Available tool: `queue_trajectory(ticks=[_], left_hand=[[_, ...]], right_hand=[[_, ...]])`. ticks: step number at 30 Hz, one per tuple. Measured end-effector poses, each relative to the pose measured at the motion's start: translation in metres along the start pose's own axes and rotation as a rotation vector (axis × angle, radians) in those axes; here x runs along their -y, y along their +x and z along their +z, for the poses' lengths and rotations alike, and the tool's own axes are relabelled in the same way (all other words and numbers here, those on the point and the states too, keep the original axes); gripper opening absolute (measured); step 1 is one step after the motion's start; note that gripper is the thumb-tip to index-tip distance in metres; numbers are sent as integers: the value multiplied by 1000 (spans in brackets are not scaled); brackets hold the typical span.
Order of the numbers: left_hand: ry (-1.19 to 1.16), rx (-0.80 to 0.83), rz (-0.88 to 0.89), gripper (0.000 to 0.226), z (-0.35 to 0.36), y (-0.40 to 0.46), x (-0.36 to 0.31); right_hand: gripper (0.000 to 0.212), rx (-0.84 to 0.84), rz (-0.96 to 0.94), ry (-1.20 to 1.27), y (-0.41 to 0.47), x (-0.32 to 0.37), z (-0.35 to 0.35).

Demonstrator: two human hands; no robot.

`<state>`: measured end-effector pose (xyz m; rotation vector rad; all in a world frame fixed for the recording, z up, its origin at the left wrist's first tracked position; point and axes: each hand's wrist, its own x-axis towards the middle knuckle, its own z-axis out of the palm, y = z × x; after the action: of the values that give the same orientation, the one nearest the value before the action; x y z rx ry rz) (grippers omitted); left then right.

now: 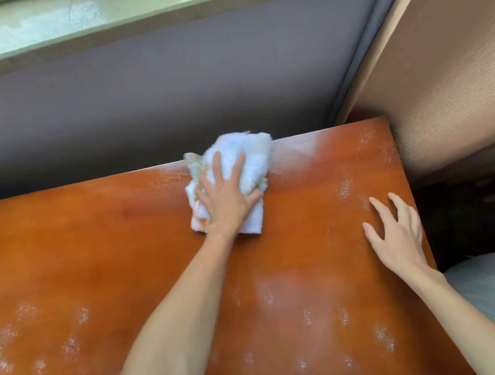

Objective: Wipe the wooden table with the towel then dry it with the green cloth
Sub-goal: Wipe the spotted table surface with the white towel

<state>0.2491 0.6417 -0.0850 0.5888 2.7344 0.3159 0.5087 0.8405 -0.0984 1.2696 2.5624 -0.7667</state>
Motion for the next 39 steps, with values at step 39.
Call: queue_trajectory(ticks=[39], left_hand=[[213, 87, 876, 72, 78, -83, -142]], right_hand=[[19, -25, 176, 726, 12, -73, -25]])
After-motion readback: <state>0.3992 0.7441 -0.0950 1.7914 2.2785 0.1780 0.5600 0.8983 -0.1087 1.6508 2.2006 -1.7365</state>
